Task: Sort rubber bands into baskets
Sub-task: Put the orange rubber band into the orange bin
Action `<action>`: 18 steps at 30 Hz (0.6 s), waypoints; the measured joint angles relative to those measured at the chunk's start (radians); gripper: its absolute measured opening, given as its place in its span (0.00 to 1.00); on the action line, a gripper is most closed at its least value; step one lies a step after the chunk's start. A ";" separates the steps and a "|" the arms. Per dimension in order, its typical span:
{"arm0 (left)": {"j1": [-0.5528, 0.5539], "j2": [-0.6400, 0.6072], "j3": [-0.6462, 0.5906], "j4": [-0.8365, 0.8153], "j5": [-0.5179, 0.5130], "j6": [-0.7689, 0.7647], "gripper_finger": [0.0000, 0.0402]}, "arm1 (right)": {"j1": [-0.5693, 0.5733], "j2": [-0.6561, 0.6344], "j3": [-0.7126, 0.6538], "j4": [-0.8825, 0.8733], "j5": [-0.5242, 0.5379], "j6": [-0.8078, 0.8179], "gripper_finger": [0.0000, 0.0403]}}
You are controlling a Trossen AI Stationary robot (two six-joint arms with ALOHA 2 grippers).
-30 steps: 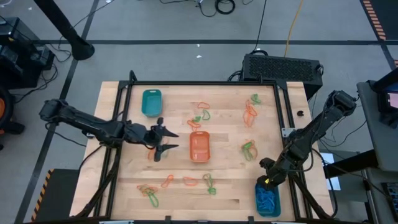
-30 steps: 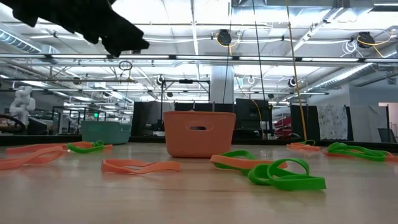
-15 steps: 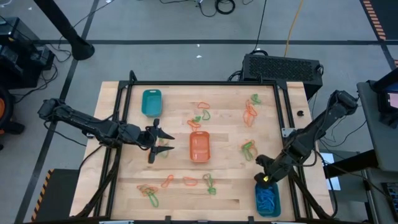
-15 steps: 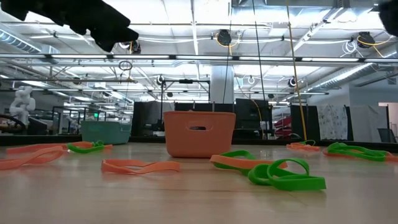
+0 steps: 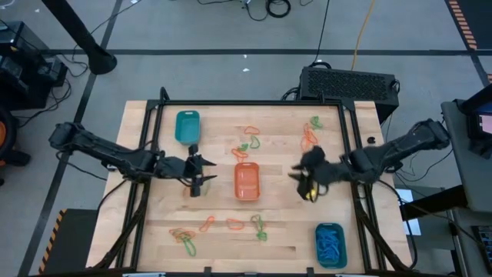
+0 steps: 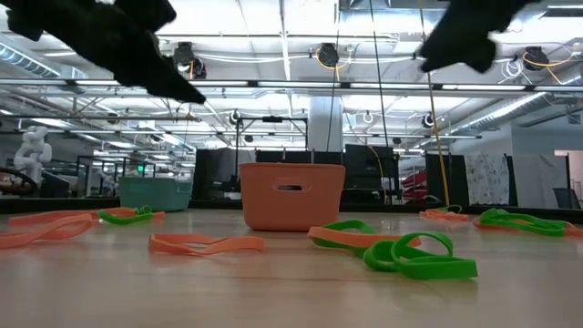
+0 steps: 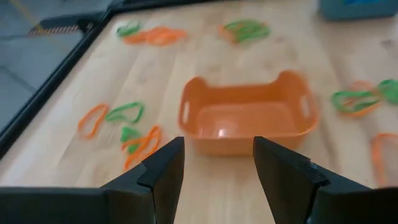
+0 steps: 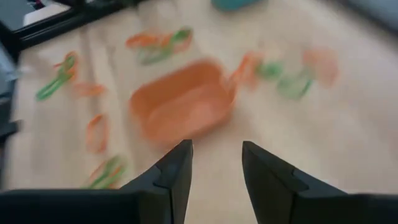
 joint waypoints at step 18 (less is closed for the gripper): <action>0.142 0.056 -0.003 -0.194 0.055 -0.022 0.49 | -0.225 0.333 0.000 0.592 -0.485 -0.450 0.33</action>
